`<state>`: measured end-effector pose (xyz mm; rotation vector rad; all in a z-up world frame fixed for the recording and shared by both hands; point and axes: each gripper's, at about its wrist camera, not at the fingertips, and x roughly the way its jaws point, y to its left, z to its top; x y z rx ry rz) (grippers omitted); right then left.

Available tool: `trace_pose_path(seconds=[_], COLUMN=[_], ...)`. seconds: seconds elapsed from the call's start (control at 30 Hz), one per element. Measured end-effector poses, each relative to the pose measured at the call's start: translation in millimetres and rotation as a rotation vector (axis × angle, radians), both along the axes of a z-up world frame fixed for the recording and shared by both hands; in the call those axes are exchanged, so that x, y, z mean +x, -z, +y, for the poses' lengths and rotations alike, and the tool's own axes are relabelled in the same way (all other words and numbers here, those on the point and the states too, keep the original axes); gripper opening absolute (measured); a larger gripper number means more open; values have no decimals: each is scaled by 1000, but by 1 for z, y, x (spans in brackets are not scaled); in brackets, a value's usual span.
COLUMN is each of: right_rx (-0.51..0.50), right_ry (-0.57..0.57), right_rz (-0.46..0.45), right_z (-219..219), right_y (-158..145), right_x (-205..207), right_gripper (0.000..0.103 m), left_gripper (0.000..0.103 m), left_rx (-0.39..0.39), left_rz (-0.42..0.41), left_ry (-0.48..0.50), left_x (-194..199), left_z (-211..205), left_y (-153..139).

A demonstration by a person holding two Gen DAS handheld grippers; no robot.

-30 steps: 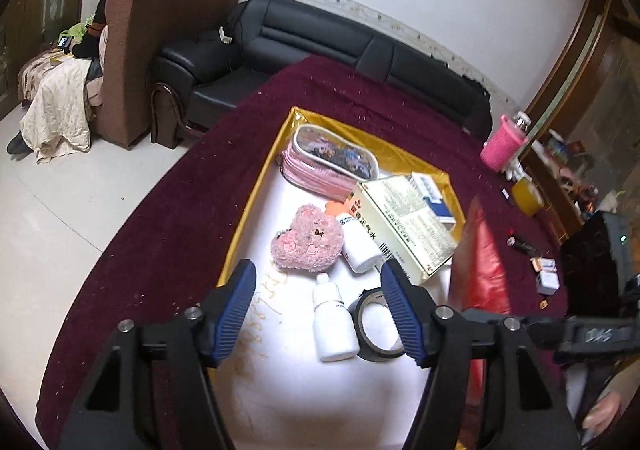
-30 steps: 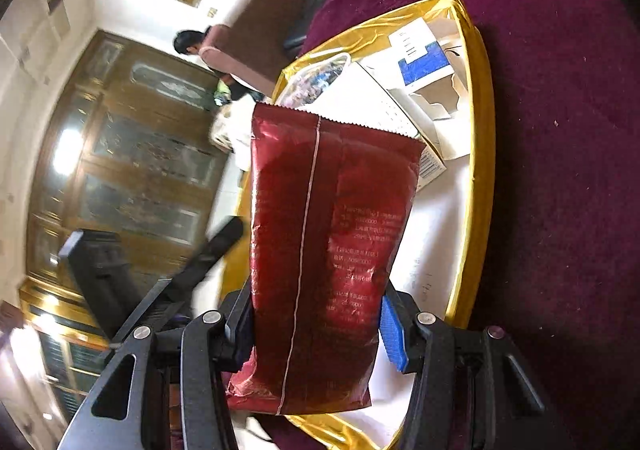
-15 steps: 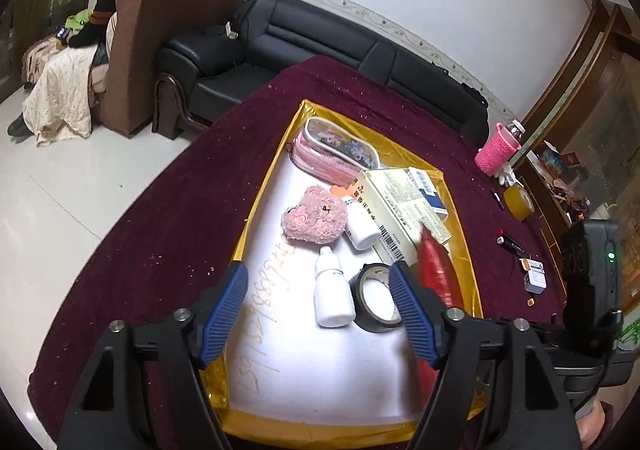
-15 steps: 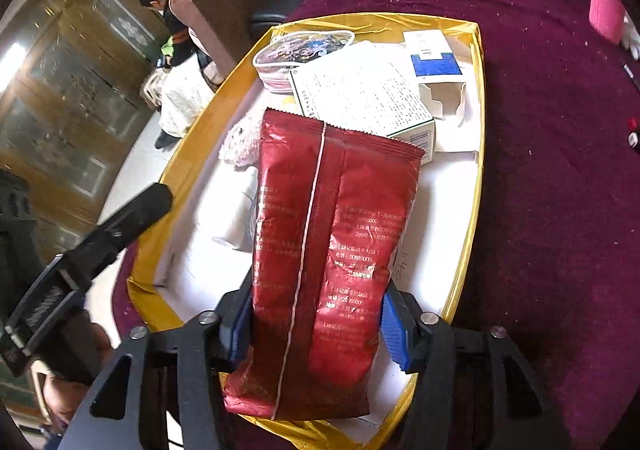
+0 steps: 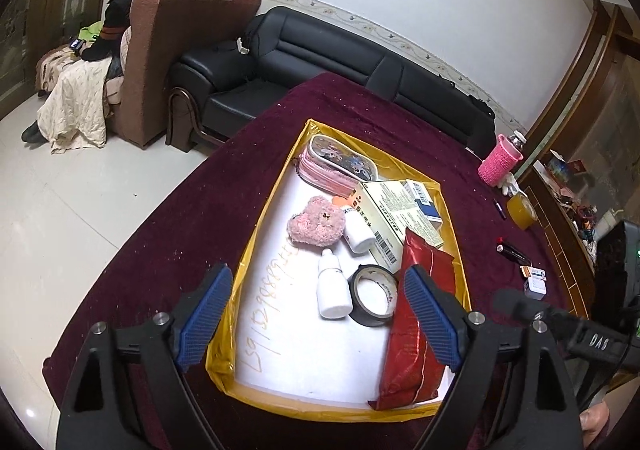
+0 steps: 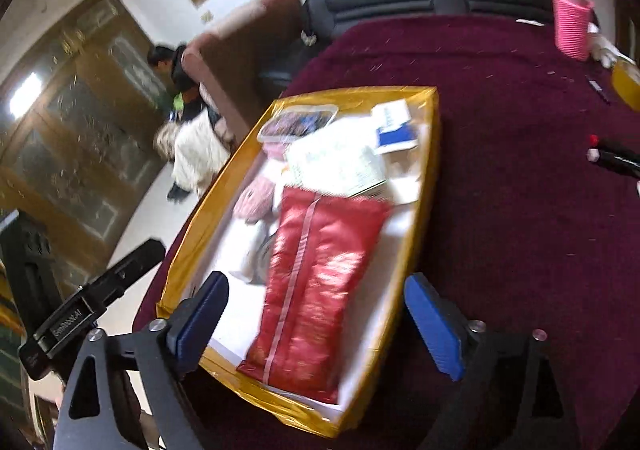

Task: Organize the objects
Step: 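Place the bottle with the left tool while the right tool places the red packet in the tray, then move both open tools back toward the black markers on the table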

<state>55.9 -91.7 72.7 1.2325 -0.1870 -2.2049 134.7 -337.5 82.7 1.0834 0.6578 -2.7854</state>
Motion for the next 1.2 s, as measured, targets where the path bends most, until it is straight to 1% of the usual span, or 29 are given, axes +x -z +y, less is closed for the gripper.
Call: trace_pose_path(seconds=[0.1, 0.2, 0.33, 0.4, 0.43, 0.47, 0.53, 0.63, 0.73, 0.8, 0.87, 1.03, 1.13, 1.2], right_rx=[-19, -41, -106, -123, -129, -132, -136, -125, -141, -155, -161, -173, -181, -183], right_ry=[69, 146, 228, 251, 264, 272, 294, 347, 420, 475, 544, 695, 756, 779], right_rz=[18, -1, -56, -61, -57, -53, -41, -12, -4, 2, 4, 1, 1, 4], right_z=[24, 58, 104, 120, 129, 136, 159, 192, 233, 259, 289, 360, 390, 402], right_y=[0, 5, 15, 14, 14, 12, 7, 3, 4, 5, 7, 12, 14, 15], right_x=[-4, -4, -2, 1, 3, 4, 10, 16, 20, 24, 28, 42, 49, 52], right_gripper=[95, 95, 95, 95, 95, 95, 95, 95, 95, 95, 95, 95, 95, 95], left_gripper=[87, 87, 87, 87, 87, 87, 87, 87, 89, 89, 89, 89, 89, 89], left_rx=[-2, 9, 74, 80, 104, 144, 129, 115, 121, 69, 14, -62, -115, -138], left_rz=[-13, -42, -103, -156, -171, -181, -164, -63, -24, -22, -19, -5, 2, -10], left_ry=[13, 74, 178, 218, 250, 299, 320, 365, 374, 350, 351, 423, 473, 510], left_x=[-3, -15, -40, -52, -57, -59, -56, -45, -41, -39, -38, -34, -32, -34], left_z=[9, 28, 63, 83, 92, 104, 116, 129, 134, 140, 148, 184, 213, 234], left_y=[1, 7, 24, 35, 40, 43, 39, 19, 6, -1, -8, -16, -16, -12])
